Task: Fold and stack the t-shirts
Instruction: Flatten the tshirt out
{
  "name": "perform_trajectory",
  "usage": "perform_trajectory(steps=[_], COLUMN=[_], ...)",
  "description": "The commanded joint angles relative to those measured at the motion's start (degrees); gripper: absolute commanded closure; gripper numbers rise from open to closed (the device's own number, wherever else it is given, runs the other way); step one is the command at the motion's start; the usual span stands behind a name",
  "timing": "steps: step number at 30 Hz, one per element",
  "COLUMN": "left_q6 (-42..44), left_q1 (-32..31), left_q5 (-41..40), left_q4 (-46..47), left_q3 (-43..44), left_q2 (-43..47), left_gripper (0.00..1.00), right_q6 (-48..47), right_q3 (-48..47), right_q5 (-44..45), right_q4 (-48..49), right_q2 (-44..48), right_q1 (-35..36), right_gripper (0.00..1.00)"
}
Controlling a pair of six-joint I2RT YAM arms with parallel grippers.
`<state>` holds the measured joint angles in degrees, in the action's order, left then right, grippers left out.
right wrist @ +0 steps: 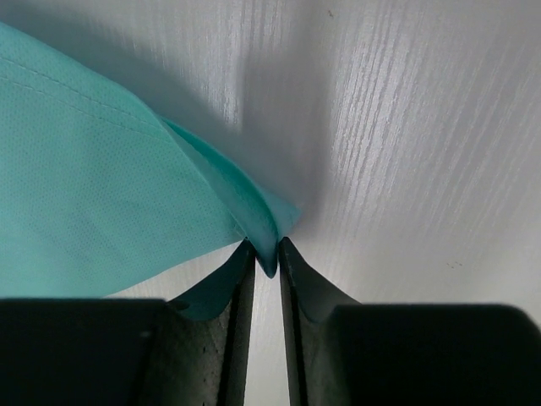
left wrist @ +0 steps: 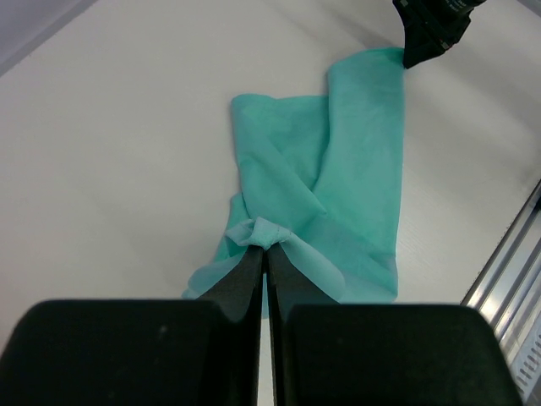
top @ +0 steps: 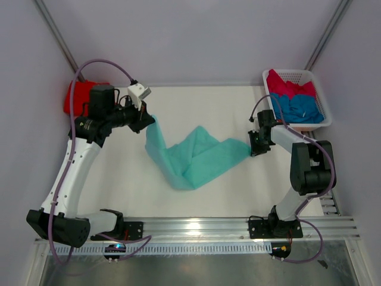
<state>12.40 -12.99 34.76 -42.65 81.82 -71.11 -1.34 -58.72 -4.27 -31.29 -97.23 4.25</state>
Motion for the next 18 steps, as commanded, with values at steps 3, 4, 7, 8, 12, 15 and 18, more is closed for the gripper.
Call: perform_trajectory(steps=[3,4,7,8,12,15,18], left_q6=[-0.5,-0.5,-0.5,-0.5,-1.5,-3.8,-6.2], left_q1=[0.2,0.2,0.2,0.2,0.2,0.2,0.2], left_q5=[1.4,1.4,1.5,1.4,-1.0,-7.5,-20.6], left_q4=[2.5,2.5,2.5,2.5,4.6,7.2,11.4], left_q3=[-0.2,-0.2,-0.3,-0.4,-1.3,-1.7,0.4], left_q2=[0.9,0.8,0.9,0.9,1.1,1.3,0.3], left_gripper=[1.0,1.0,1.0,1.0,1.0,1.0,1.0], right_q6=[-0.1,-0.1,-0.2,-0.2,-1.7,-4.7,-8.0], right_q3=[-1.6,-1.7,-1.3,-1.5,-2.8,-6.7,-12.2], right_q5=[-1.3,-1.5,-2.2,-2.1,-1.0,2.4,7.4], right_q4=[1.0,0.9,1.1,1.1,1.5,1.4,1.8], right_q2=[-0.5,-0.5,-0.3,-0.2,1.4,2.7,4.0], right_q1=[-0.3,-0.3,-0.3,-0.2,-0.4,-0.3,-0.4], right_gripper=[0.91,0.96,0.97,0.97,0.97,0.97,0.97])
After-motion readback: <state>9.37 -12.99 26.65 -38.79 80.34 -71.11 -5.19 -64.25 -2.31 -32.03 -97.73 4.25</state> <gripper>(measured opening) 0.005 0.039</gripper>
